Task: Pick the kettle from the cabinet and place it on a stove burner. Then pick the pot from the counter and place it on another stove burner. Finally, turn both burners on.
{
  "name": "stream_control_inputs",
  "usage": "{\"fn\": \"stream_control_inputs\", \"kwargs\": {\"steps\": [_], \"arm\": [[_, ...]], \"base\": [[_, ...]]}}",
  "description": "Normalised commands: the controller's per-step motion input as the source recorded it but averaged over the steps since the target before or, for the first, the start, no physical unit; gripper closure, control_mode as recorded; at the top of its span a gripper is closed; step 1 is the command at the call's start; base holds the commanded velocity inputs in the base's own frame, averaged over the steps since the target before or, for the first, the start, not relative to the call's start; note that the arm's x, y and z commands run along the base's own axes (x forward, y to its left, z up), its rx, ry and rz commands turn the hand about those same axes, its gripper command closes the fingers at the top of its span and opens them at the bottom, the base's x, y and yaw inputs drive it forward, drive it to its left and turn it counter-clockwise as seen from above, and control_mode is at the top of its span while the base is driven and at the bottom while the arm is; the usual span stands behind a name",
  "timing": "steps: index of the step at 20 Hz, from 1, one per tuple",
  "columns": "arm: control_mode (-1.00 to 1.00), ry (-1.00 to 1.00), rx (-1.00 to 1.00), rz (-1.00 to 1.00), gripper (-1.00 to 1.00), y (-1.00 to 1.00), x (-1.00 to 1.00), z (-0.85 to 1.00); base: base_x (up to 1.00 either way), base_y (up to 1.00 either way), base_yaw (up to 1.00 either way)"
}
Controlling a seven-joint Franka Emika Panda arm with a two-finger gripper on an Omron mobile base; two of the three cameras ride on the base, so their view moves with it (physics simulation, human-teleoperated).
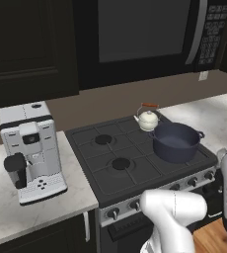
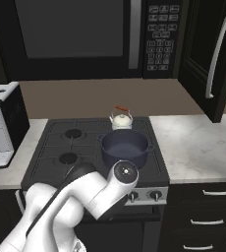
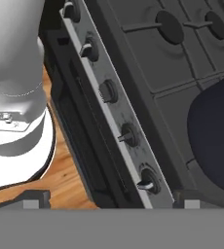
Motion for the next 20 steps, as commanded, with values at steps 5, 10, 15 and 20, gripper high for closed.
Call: {"fn": "stream_control_inputs", "kwargs": {"steps": [5,10,15,20], "arm": [[-1.0,-0.01,0.09,-0.12,-1.0,-0.02,0.02,-0.22],[-1.0,0.0,0.14,-0.18,-1.0,-0.01,0.03,-0.31],[-1.0,-0.02,0.14,-0.25,-1.0,-0.06,0.0,-0.31],[-1.0,-0.07,0.12,-0.26,-1.0,-0.08,0.0,-0.26]], "base": [[0.0,0.0,0.0],[0.0,0.0,0.0],[0.0,0.0,0.0],[0.0,0.0,0.0]]}}
